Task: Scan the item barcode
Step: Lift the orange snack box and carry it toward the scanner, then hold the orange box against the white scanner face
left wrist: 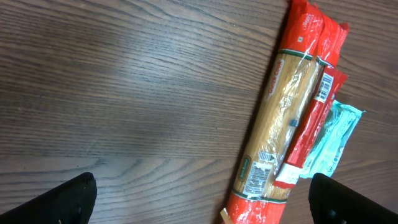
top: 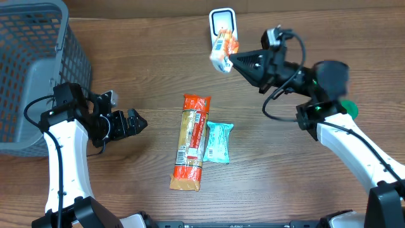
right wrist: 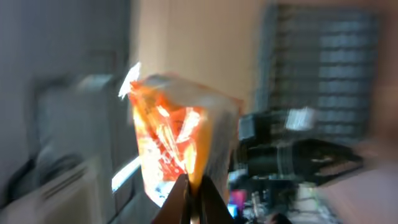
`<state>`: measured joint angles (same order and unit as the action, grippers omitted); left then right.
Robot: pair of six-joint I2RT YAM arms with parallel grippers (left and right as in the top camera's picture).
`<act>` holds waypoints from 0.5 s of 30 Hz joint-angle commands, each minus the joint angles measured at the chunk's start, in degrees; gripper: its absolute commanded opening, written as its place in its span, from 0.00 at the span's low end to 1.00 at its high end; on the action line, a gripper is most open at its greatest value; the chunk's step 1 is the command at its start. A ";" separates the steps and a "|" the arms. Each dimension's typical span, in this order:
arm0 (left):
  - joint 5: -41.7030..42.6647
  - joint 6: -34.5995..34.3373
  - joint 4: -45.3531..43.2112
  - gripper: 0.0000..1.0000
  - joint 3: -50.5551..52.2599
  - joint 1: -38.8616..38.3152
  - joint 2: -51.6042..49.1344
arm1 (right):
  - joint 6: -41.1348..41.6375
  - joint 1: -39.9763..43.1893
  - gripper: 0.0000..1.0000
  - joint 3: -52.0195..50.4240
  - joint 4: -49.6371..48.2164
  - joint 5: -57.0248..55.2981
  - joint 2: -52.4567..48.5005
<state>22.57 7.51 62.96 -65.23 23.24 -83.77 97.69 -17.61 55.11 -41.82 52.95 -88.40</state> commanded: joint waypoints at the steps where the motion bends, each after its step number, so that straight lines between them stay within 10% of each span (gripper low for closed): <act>1: 0.83 0.87 -0.07 1.00 0.00 -0.39 -0.24 | -22.71 0.31 0.04 0.35 10.08 -2.43 0.63; 15: 0.83 0.87 -0.07 1.00 0.00 -0.39 -0.24 | -70.20 0.33 0.04 0.61 57.02 -12.39 0.63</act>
<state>22.52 7.51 62.96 -65.23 23.24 -83.77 39.53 -17.61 55.05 13.15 45.65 -88.47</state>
